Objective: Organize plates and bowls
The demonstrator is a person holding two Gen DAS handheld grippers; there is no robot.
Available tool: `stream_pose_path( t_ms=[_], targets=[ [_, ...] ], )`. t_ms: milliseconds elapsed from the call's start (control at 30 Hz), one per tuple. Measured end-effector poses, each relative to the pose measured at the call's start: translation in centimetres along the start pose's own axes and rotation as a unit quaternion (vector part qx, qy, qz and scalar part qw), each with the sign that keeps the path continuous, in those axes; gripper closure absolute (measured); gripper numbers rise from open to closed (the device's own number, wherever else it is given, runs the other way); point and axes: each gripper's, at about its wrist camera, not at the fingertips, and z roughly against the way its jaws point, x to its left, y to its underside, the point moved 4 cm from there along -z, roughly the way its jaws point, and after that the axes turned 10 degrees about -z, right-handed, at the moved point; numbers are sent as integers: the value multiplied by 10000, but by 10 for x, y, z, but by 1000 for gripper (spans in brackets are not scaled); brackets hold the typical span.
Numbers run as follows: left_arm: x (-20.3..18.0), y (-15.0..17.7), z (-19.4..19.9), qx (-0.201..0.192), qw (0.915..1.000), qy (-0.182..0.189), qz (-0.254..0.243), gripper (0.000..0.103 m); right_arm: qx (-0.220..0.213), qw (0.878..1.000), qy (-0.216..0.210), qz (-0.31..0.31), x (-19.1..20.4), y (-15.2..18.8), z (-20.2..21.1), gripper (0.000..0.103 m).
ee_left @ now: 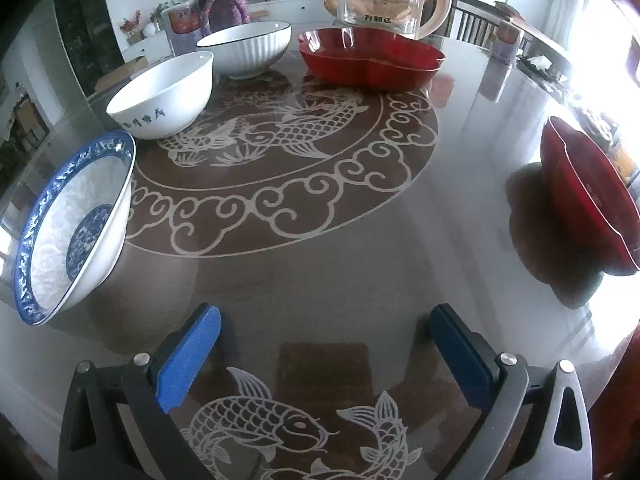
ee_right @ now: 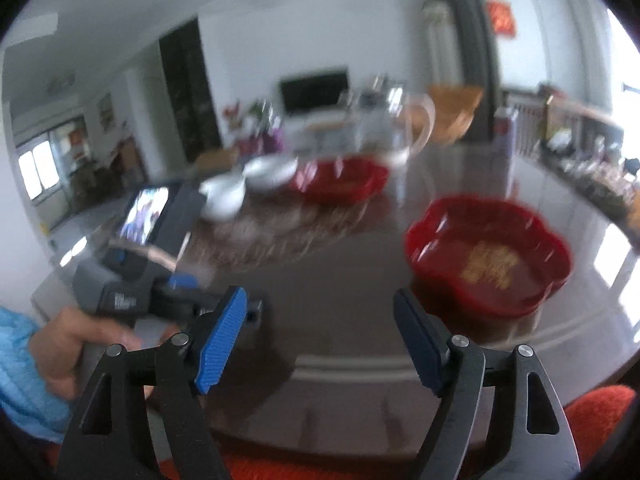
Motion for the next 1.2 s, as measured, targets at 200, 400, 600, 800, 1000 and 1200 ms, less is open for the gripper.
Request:
stream_pose_path(
  t_ms=[200,400,600,800,1000,1200],
  targets=[
    [-1,3,2,46,10000,18,-33,0,124,9994,193,269,5,7,-5,24],
    [-3,6,4,60,9999,41,-71,0,319,9990,249,174,-1,11,-11,24],
    [-4,9,5,58,9998,81,-154,0,405,9986,323,123,-3,13,-14,24],
    [-5,12,7,79,9995,154,-261,0,516,9979,357,136,-1,17,-19,24],
    [-5,13,8,24,9995,158,-277,0,560,9977,354,137,0,19,-21,24],
    [-5,13,8,36,9995,159,-272,0,616,9974,331,173,2,21,-26,24]
  ],
)
